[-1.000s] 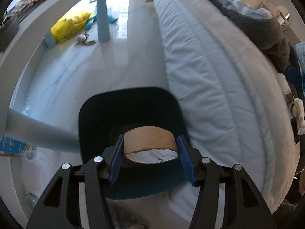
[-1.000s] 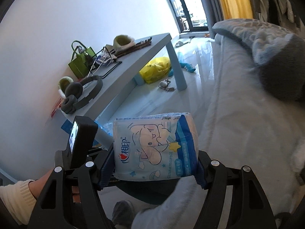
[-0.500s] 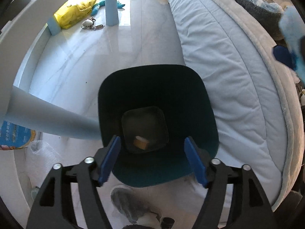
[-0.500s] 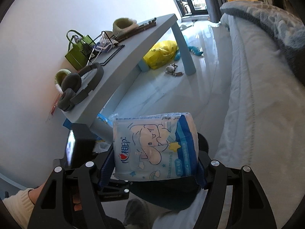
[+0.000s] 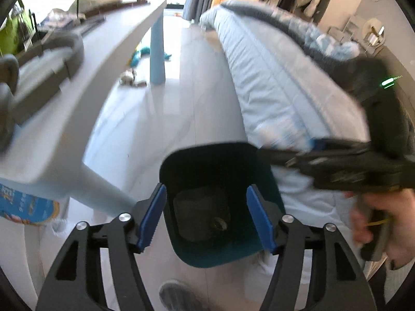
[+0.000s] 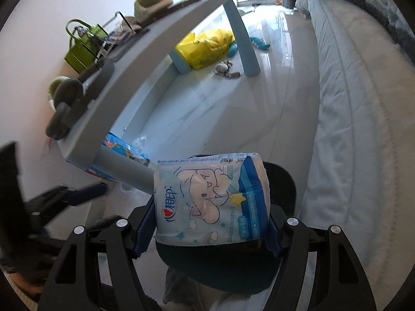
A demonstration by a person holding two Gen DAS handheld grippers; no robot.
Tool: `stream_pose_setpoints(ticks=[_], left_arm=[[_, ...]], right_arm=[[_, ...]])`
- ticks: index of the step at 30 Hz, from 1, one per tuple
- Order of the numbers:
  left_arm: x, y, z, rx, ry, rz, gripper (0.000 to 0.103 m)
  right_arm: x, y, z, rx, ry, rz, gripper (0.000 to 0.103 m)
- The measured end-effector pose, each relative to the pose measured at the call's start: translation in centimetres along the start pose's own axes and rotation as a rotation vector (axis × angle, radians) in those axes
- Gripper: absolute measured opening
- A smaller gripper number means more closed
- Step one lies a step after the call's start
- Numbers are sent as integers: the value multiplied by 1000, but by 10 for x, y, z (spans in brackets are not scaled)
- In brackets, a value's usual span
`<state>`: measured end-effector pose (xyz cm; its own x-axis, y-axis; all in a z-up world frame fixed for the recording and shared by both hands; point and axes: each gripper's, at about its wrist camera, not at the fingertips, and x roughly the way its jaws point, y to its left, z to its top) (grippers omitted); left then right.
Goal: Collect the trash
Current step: 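Carry both items to the green bin and release them inside, then move both tools back over the bed toward the white socks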
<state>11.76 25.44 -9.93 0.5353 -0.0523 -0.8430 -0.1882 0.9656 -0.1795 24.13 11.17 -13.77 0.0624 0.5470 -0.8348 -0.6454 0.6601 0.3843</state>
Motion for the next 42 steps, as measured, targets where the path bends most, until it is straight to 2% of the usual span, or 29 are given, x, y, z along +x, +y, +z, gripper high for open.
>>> stream_pose_setpoints(ticks=[9, 13, 16, 22, 26, 31, 38, 42], left_arm=[[-42, 0, 7, -10, -159, -10, 55], [-50, -3, 8, -5, -169, -6, 55], [-55, -7, 9, -1, -182, -29, 55], [-62, -15, 11, 31, -193, -11, 56], [-66, -20, 13, 45, -203, -8, 62], [-68, -25, 14, 77, -211, 34, 66], [-72, -26, 20, 68, -228, 28, 81], [-77, -28, 27, 44, -250, 7, 83]], right_arm=[[48, 2, -4, 2, 87, -37, 70], [75, 4, -12, 1, 146, -60, 70], [91, 9, -17, -17, 182, -78, 70], [112, 11, -26, -38, 234, -103, 71], [117, 9, -30, -47, 251, -123, 71], [116, 9, -30, -53, 255, -127, 72], [101, 18, -28, -96, 233, -129, 85], [81, 21, -25, -112, 198, -114, 89]])
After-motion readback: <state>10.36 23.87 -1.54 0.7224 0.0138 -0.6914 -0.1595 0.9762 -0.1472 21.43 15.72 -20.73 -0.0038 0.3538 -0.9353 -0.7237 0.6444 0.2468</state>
